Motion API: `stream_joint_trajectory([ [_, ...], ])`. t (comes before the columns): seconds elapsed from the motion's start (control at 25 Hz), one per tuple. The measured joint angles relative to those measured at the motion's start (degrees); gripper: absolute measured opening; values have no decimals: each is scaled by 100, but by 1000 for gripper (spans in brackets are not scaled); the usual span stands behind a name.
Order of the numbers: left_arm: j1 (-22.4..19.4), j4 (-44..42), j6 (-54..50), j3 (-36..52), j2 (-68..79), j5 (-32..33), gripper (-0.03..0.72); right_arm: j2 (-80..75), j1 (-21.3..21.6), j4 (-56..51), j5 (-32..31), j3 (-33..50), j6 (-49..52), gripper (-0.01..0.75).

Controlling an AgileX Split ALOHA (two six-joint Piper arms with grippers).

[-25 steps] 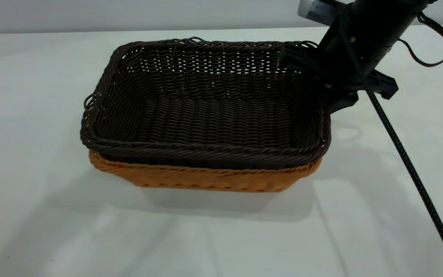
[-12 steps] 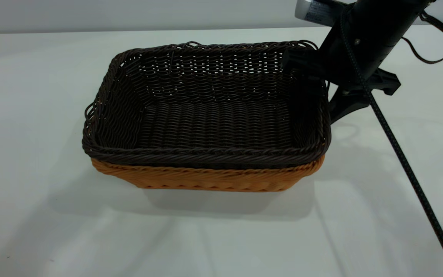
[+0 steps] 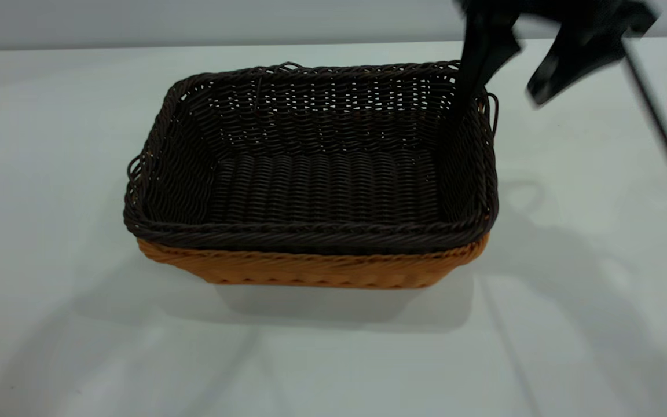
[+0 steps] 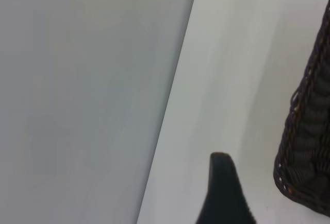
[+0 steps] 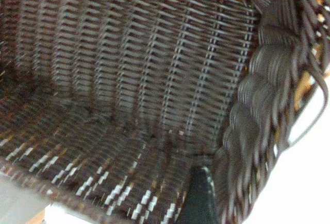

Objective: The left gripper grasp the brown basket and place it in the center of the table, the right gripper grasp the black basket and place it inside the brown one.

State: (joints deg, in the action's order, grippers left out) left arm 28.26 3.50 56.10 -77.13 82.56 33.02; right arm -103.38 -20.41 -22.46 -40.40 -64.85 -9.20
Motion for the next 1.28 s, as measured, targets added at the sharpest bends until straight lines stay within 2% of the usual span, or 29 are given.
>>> stream_joint_trajectory([
  [0.16, 0, 0, -488, 0, -664, 570, 449, 1178, 0, 298, -591, 0, 116, 544],
  [0.4, 0, -187, -2060, 0, -1682, 1696, 449, 3116, 0, 881, -1391, 0, 436, 544],
  [0.64, 0, -924, -3861, 0, -2329, 3368, 449, 4544, 0, 1501, -2552, 11, 1012, 544],
  [0.8, 0, -1350, -4843, 56, -2593, 3389, 449, 5216, 0, 1952, -3082, 11, 1329, 544],
  [1.0, 0, -1366, -5610, 620, -3173, 3389, 449, 5968, 0, 2208, -3152, 296, 1496, 544],
  [1.28, 0, -1028, -6055, 2282, -4032, 3389, 449, 7123, 0, 2289, -2999, 2249, 1508, 544],
])
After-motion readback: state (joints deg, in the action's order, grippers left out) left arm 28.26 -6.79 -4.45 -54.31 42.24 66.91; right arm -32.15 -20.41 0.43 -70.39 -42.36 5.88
